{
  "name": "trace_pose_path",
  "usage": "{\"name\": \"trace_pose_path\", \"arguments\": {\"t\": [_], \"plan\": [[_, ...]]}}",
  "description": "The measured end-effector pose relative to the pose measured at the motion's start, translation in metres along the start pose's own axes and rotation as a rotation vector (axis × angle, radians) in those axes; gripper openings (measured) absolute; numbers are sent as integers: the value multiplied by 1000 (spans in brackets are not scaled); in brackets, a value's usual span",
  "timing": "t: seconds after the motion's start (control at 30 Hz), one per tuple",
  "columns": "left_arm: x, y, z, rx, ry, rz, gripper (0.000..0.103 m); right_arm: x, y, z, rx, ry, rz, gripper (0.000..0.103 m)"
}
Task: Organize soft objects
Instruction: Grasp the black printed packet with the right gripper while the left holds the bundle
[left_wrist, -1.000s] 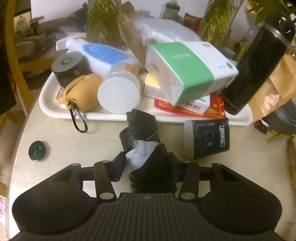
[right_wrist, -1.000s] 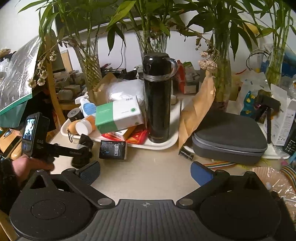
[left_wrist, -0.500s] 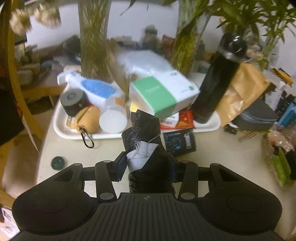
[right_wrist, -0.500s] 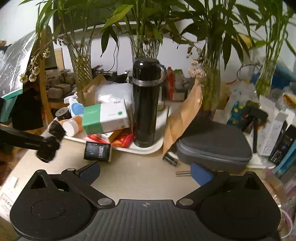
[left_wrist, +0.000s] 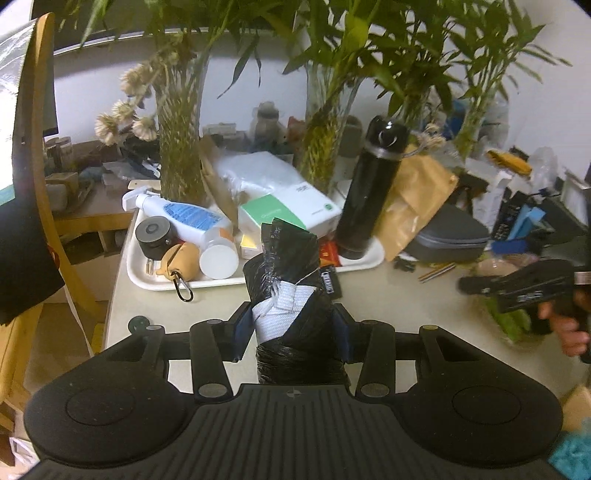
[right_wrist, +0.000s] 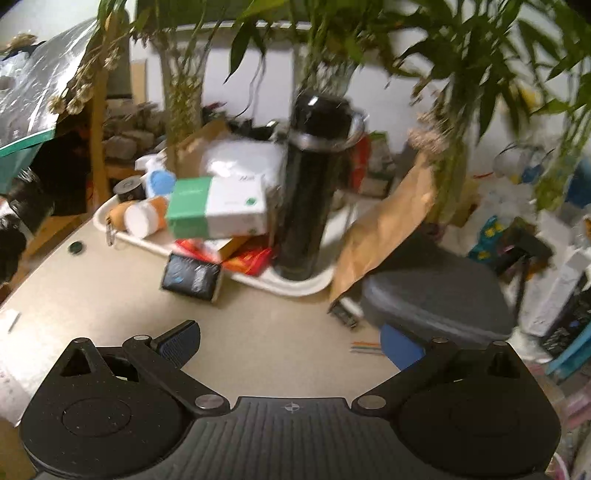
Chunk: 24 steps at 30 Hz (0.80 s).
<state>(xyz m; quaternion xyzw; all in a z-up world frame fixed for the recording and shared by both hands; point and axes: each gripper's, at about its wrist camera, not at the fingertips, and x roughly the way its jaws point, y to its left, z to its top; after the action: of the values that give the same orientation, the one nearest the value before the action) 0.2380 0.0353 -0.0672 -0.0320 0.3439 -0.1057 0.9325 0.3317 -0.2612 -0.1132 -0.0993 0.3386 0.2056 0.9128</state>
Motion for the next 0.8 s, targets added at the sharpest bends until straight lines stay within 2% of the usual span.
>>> {"name": "trace_pose_path", "arguments": {"t": [0.13,0.3,0.57,0.8], "plan": [[-8,3,-4,-5,1,-17,44,18,0,0,23,76,90,103],[-7,9,-5,-19,0,-14,44,36,11,0,-29,93,148,103],[-4,18,-8,-43,20,-1,44,60,39,6,-210,31,171,103],[-5,23,-7,-54,16,3,44,91,69,7,-424,-7,135,102]]}}
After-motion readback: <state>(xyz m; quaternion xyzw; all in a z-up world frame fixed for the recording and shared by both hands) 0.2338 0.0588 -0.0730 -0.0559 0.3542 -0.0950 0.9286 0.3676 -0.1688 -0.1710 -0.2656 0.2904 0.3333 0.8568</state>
